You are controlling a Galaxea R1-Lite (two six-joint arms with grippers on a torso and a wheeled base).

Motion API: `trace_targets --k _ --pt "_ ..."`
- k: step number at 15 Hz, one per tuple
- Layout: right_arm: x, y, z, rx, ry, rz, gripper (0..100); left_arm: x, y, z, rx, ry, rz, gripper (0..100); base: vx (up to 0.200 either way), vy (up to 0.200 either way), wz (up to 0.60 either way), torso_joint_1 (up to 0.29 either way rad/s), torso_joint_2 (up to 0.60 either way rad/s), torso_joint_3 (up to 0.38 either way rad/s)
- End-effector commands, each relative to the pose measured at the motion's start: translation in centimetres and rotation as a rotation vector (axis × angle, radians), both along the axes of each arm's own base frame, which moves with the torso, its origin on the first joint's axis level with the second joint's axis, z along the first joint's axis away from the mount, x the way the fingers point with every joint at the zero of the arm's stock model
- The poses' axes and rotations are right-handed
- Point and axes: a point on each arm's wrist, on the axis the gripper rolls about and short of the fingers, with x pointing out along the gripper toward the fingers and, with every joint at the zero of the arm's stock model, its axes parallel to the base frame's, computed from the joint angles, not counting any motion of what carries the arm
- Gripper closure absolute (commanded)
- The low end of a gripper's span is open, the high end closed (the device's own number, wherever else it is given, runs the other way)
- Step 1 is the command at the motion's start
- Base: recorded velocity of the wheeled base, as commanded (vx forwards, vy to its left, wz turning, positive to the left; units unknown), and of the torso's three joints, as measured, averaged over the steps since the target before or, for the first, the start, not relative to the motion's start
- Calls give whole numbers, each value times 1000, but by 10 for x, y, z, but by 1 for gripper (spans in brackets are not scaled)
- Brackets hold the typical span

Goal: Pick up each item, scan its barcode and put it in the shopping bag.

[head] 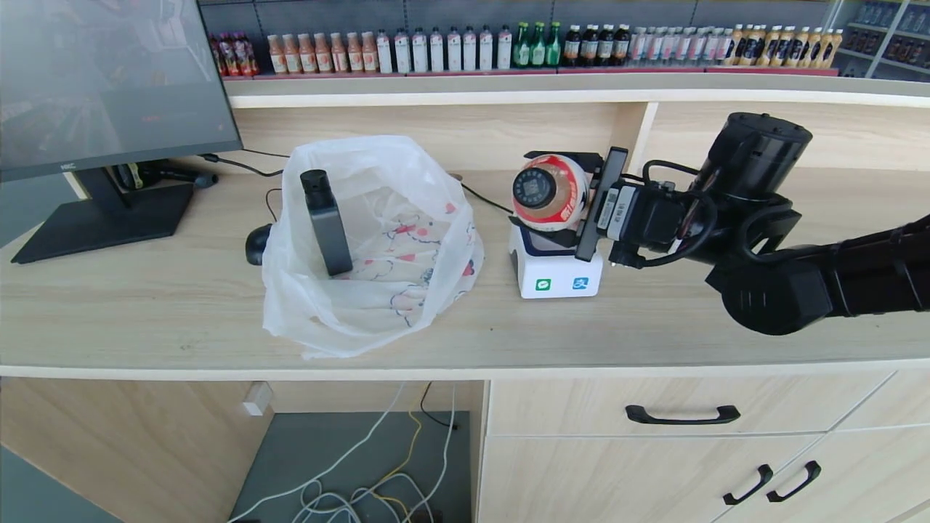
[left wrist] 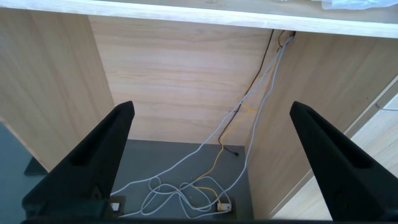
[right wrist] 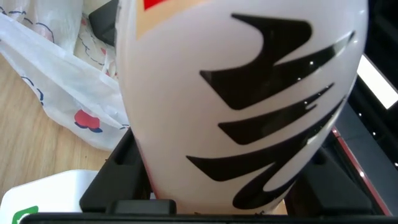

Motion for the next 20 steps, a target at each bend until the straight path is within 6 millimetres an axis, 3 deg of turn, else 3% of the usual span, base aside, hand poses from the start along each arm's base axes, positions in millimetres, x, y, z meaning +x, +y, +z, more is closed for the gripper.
trace_targets --k 1,20 --pt "1 1 -3 -4 5 4 100 0 0 0 -1 -1 1 0 0 0 0 0 0 0" --pt "3 2 -6 -8 6 8 100 0 0 0 -1 -1 1 0 0 0 0 0 0 0"
